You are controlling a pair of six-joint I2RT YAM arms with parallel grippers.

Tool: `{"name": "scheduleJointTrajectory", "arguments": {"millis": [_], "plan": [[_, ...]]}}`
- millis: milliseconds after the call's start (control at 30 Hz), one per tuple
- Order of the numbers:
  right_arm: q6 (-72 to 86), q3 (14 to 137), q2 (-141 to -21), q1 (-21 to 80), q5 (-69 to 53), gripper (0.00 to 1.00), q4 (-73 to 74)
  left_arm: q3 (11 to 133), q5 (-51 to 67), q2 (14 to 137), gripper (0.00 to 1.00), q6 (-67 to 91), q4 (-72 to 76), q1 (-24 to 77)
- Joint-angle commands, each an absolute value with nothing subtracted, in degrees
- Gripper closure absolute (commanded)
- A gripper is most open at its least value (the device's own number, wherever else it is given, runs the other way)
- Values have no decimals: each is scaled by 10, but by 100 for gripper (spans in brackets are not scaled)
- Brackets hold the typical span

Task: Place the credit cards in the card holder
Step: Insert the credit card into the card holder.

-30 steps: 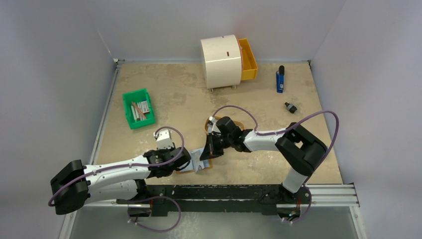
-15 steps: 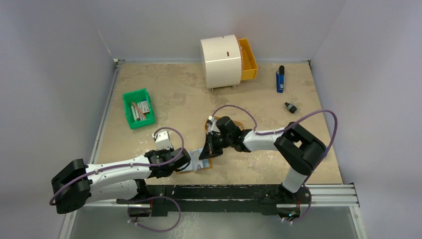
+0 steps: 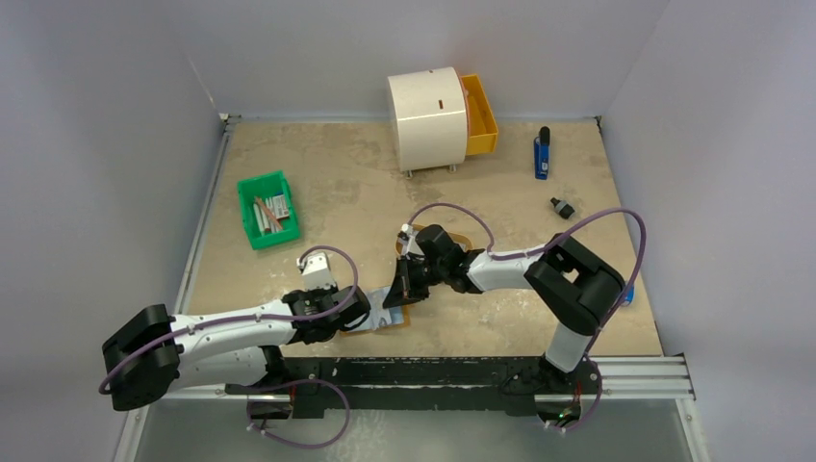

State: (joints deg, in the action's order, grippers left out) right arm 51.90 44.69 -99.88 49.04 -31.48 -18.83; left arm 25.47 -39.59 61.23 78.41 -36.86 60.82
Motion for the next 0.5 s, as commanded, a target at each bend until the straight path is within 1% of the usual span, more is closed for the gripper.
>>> {"name": "scheduleJointTrajectory", "arguments": {"millis": [0,467], "plan": [[525,467,-1004,488,-327,100,-211,246,-394,622,87,782,-340,606],[548,449,-1001,489,-326,100,-243,239,-388,630,89,782,-328,606]]}}
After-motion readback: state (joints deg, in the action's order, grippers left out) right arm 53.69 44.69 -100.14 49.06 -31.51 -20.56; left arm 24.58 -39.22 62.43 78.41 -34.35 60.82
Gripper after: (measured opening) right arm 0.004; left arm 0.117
